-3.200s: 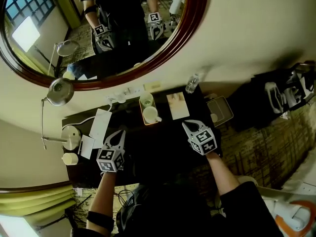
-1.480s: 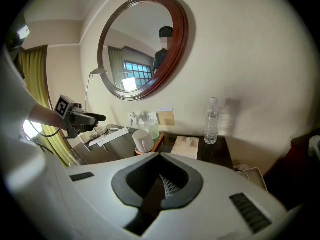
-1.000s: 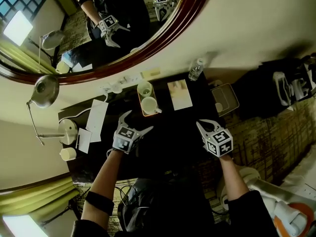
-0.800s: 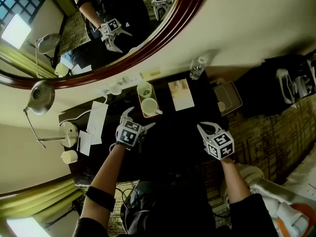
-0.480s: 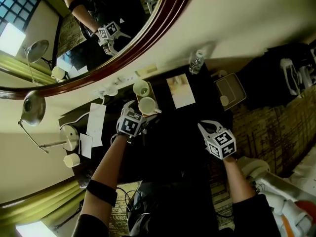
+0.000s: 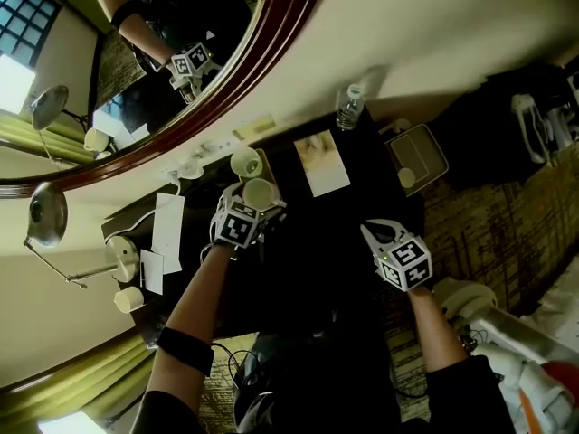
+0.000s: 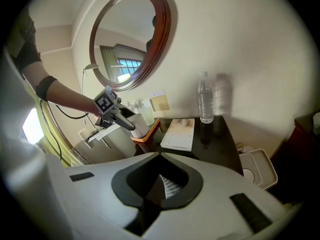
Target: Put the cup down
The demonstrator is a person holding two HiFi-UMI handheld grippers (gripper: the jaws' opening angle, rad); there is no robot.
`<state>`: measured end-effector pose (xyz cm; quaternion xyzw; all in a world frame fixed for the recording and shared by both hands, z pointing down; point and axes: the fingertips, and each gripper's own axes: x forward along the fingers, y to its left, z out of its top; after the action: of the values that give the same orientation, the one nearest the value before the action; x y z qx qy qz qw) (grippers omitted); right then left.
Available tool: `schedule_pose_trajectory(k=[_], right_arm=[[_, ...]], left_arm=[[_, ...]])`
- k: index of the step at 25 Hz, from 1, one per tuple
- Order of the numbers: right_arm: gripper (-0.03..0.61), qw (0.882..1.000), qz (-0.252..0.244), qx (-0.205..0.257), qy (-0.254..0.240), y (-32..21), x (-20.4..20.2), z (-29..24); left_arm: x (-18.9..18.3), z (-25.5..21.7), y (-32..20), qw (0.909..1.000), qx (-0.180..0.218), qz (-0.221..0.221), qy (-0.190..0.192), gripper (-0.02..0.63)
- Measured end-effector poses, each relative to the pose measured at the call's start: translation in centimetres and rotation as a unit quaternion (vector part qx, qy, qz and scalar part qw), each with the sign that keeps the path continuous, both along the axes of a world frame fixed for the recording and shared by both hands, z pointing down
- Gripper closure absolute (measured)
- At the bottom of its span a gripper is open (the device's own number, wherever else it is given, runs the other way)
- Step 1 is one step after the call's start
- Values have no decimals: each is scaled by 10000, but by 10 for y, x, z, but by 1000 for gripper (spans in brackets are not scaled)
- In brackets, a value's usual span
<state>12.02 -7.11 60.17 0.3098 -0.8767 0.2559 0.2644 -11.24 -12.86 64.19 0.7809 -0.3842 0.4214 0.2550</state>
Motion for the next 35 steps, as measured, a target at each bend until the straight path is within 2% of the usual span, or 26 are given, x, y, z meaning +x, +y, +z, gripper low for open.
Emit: schedule_pose_trajectory(k=[2,3,9,16,24,31,35], right_arm=[[563,10000,8,-9,8,2,3,1],[563,10000,17,-12,7,2,5,1],[563,10000,74,8,-2,3,16,-1],[563,9999,152,32,-63,5,24,-4],[563,9994,309,81,-96,7,43,-10],[563,9988,477,86,-108,15,62,-13],[563,9981,600,93,-64,22,77,-7]], left_arm=[[-3,2,-2,9999,76,-33,-76,191],[-5,3,-2,9999,107,-50,-92,199],[-4,-2,2,9997,180,-74,-155,204],[23,-14,7,9990,367,250,-69,206],[96,-23,28,9907,456,1280,94,206],[162,-13,58,9672,301,2517,131,206],[185,-2,72,9543,137,2985,65,206]])
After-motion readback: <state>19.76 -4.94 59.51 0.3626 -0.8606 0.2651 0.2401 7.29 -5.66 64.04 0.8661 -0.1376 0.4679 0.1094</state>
